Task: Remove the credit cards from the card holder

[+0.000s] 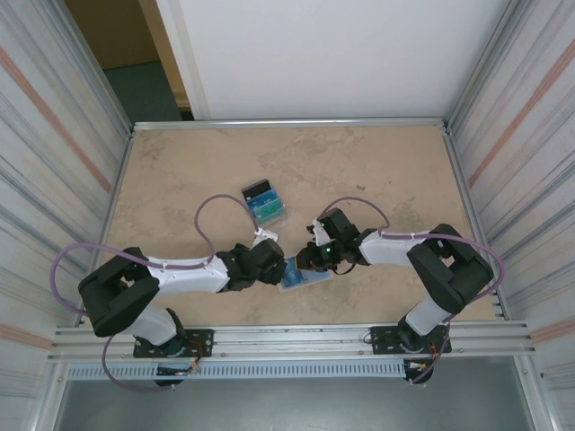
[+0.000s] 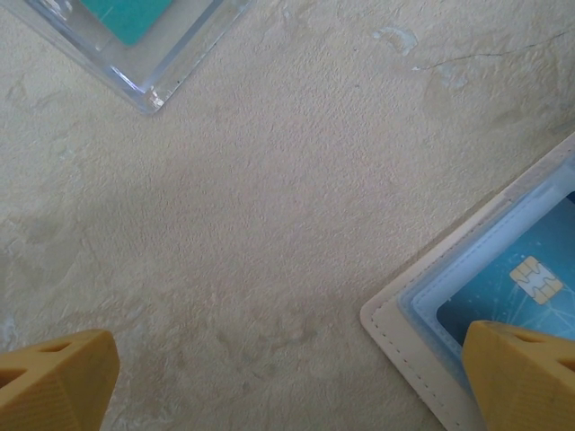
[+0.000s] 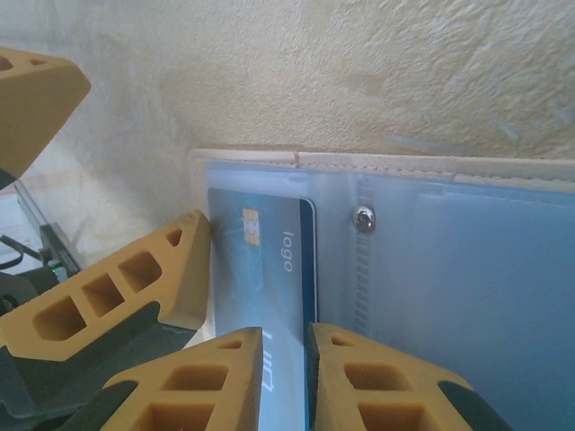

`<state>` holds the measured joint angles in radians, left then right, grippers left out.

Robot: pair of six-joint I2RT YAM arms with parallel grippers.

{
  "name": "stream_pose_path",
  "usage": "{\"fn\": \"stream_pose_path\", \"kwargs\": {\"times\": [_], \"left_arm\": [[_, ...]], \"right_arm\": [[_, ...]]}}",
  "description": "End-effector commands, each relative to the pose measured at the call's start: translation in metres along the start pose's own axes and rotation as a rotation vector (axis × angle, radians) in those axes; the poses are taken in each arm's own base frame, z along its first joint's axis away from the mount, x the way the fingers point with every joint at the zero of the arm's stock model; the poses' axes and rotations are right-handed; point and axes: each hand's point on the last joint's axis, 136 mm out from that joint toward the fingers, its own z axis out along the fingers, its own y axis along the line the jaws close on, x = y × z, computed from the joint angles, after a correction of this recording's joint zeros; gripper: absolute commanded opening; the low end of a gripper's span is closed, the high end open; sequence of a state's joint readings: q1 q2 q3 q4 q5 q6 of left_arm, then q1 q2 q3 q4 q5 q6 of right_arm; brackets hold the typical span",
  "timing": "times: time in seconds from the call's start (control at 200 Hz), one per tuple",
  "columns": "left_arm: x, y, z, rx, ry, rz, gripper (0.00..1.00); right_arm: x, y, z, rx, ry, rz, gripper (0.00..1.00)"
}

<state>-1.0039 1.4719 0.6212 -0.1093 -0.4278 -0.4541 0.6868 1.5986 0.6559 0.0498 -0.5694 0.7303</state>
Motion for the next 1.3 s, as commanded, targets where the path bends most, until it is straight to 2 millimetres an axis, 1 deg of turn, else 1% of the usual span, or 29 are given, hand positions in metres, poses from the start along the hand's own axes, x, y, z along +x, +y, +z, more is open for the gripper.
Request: {"fn": "stream_pose_path", "kwargs": {"times": [0.0,0.351,0.611,0.847,0.987,1.127,1.293], "left_arm": [[0.016,0.009,0.002,-0.051,0.063,0.029,0.99],[0.017,0.01,0.001,-0.059,0.065,0.032,0.99],[0.017,0.011,0.001,-0.062,0.068,0.033,0.99],[0.018,0.011,0.001,-0.065,0.073,0.036,0.99],[0.018,0.011,0.001,-0.065,0.075,0.037,0.99],[0.018,0.01,0.001,-0.064,0.075,0.039,0.99],[0.017,0.01,0.001,-0.064,0.076,0.039,0.99]], "right_arm": [[0.003,-0.01,0.003,0.022,0.007,0.035,0.2],[0.004,-0.012,0.003,0.021,0.007,0.041,0.22],[0.005,-0.01,0.005,-0.027,0.019,0.059,0.21],[0.004,-0.016,0.006,-0.023,0.02,0.08,0.2],[0.003,-0.009,0.006,-0.064,0.021,0.083,0.19],[0.0,-0.001,0.003,-0.14,0.014,0.096,0.14],[-0.001,0.001,0.001,-0.168,0.013,0.103,0.11]]}}
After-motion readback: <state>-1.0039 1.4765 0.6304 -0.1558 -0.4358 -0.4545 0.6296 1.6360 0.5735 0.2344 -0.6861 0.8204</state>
